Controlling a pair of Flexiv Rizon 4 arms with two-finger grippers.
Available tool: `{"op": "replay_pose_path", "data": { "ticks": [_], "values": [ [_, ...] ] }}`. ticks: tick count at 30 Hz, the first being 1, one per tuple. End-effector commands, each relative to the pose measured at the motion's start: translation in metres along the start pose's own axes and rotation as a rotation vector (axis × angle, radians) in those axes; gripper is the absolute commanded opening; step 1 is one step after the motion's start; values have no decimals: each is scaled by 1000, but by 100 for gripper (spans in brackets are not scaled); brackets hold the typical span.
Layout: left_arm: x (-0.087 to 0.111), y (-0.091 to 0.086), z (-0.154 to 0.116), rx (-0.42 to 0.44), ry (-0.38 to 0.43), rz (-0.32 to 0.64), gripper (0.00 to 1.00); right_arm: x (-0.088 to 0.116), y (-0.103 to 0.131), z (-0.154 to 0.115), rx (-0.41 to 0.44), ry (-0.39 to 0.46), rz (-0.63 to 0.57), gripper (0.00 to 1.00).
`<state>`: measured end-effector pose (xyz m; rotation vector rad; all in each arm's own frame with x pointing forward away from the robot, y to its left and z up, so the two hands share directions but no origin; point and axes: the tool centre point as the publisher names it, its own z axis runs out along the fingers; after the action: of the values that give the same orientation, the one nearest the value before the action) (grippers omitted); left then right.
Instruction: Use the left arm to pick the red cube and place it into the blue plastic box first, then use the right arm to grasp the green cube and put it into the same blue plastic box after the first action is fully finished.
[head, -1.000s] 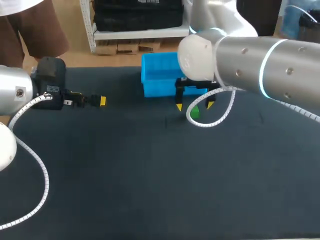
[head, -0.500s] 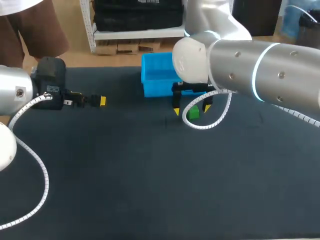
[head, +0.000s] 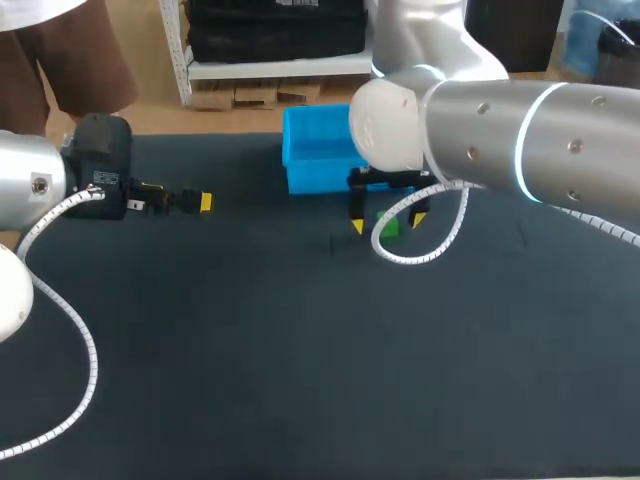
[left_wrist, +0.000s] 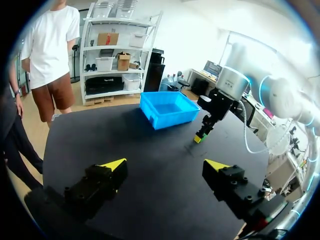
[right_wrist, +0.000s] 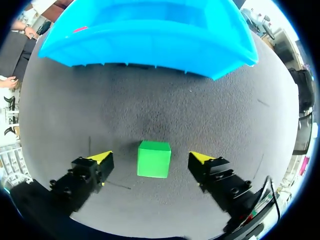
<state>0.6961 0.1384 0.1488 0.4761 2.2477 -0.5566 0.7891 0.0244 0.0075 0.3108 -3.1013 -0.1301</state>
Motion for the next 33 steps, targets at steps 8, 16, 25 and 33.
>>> {"op": "replay_pose_path", "data": {
  "ticks": [8, 16, 25, 33],
  "values": [
    [1, 2, 1, 8, -6, 2, 100, 7, -1, 9, -3, -36, 2, 0],
    [1, 2, 1, 8, -6, 2, 100, 13, -4, 4, 9, -39, 14, 0],
    [1, 2, 1, 8, -6, 2, 100, 13, -1, -12, 28, -47, 10, 0],
    [1, 2, 1, 8, -6, 2, 100, 10, -3, -53, 46, -78, 4, 0]
  ]
}}
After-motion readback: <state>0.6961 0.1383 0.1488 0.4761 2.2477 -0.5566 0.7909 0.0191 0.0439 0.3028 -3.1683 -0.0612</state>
